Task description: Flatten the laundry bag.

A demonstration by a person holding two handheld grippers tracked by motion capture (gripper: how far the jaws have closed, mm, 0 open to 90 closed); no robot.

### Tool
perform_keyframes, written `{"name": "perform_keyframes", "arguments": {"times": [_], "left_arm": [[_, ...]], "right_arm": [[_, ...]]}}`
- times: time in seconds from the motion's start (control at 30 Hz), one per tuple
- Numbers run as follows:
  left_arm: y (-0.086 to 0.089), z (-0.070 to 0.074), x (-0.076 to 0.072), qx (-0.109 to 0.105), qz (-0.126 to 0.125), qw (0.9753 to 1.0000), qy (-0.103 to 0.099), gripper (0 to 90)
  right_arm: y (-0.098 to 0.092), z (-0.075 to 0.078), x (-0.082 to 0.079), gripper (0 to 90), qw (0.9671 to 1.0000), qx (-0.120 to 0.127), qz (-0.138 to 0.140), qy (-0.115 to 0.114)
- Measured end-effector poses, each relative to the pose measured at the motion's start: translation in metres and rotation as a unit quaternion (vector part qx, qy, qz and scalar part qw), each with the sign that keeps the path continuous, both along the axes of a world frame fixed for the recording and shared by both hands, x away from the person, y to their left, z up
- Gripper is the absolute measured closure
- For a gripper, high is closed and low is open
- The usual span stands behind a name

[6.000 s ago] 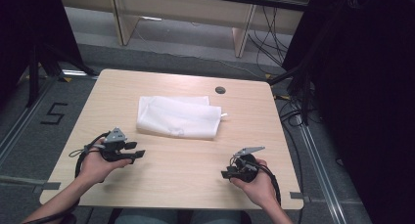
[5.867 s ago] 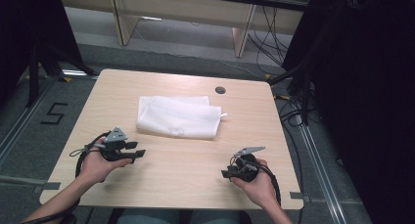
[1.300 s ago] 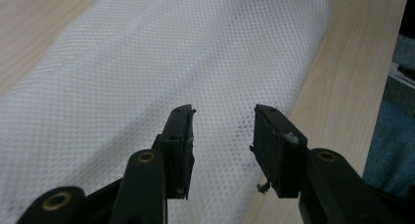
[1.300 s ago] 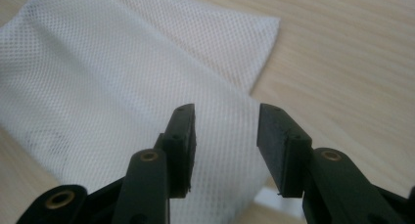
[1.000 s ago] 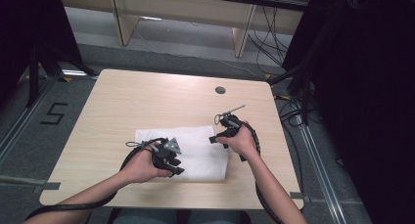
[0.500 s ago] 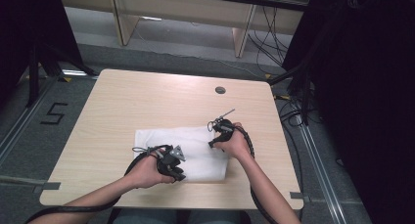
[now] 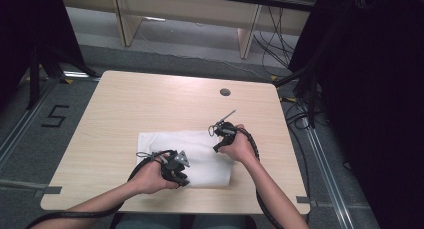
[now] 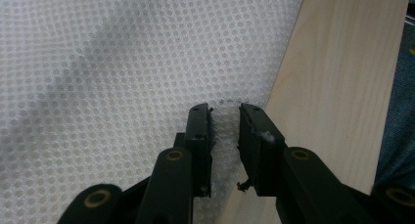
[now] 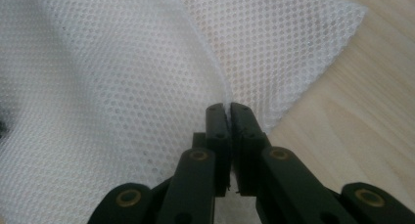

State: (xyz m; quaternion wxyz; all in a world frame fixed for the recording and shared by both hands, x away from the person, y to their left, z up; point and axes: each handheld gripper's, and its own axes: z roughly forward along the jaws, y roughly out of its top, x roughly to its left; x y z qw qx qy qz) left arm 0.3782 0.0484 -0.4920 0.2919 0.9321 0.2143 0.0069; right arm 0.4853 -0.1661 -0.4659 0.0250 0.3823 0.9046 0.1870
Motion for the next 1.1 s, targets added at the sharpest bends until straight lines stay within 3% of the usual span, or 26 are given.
{"name": "perform_keyframes", "arguments": {"times": [0.07, 0.1, 0.3, 0.33, 0.47, 0.5, 0.6, 0.63, 0.67, 0.7, 0.73, 0.77, 0.83, 0.9, 1.1], "left_arm": [[0.0, -0.001, 0.0, -0.004, 0.003, 1.0, 0.001, 73.9], [0.0, -0.001, 0.0, -0.004, 0.003, 1.0, 0.001, 73.9], [0.0, -0.001, 0.0, -0.006, 0.002, 1.0, 0.001, 73.9], [0.0, -0.001, 0.0, -0.006, 0.002, 1.0, 0.002, 73.8], [0.001, -0.001, 0.0, -0.005, 0.002, 1.0, 0.0, 73.8], [0.0, -0.001, 0.0, -0.005, 0.002, 1.0, 0.0, 73.8], [0.0, -0.001, 0.0, -0.005, 0.002, 1.0, 0.0, 73.8], [0.0, -0.001, -0.001, -0.004, 0.003, 1.0, 0.0, 73.9], [0.0, -0.001, -0.001, -0.004, 0.003, 1.0, -0.002, 74.0], [0.0, -0.001, -0.001, -0.004, 0.003, 1.0, -0.002, 74.0], [0.0, -0.001, -0.001, -0.004, 0.003, 1.0, -0.001, 74.1], [0.0, -0.001, -0.001, -0.004, 0.003, 1.0, -0.001, 74.3], [0.0, -0.001, 0.0, -0.004, 0.003, 1.0, 0.0, 74.4], [0.0, -0.001, -0.001, -0.005, 0.008, 0.9999, 0.004, 74.8], [0.0, 0.006, -0.001, -0.01, 0.0, 0.9999, -0.013, 79.1]], "right_arm": [[0.001, 0.0, 0.0, 77.2, 0.9997, 0.016, -0.007, 0.018], [0.001, 0.0, 0.0, 77.2, 0.9997, 0.016, -0.007, 0.018], [0.004, -0.004, 0.006, 56.9, 0.9994, 0.032, -0.014, -0.007], [0.005, -0.003, 0.005, 55.4, 0.9991, 0.034, -0.025, -0.003], [0.006, -0.007, 0.008, 51.5, 0.9993, 0.035, -0.012, -0.004], [0.006, -0.011, 0.009, 52.5, 0.9994, 0.034, 0.008, -0.004], [0.007, -0.013, 0.008, 56.7, 0.9996, 0.026, 0.013, 0.005], [0.007, -0.014, 0.009, 65.0, 0.9992, 0.025, 0.029, 0.013], [0.01, -0.012, 0.004, 69.4, 0.9994, 0.021, 0.002, 0.026], [0.01, -0.012, 0.004, 69.4, 0.9994, 0.021, 0.002, 0.026], [0.012, -0.01, 0.003, 79.3, 0.9995, 0.014, 0.012, 0.027], [0.011, -0.01, 0.005, 83.1, 0.999, 0.011, 0.039, 0.022], [0.013, -0.008, 0.001, 86.4, 0.9993, 0.005, 0.022, 0.03], [0.013, -0.007, 0.001, 88.8, 0.9991, 0.004, 0.033, 0.025], [0.011, 0.007, -0.001, 89.3, 0.9995, 0.02, 0.013, 0.022]]}}
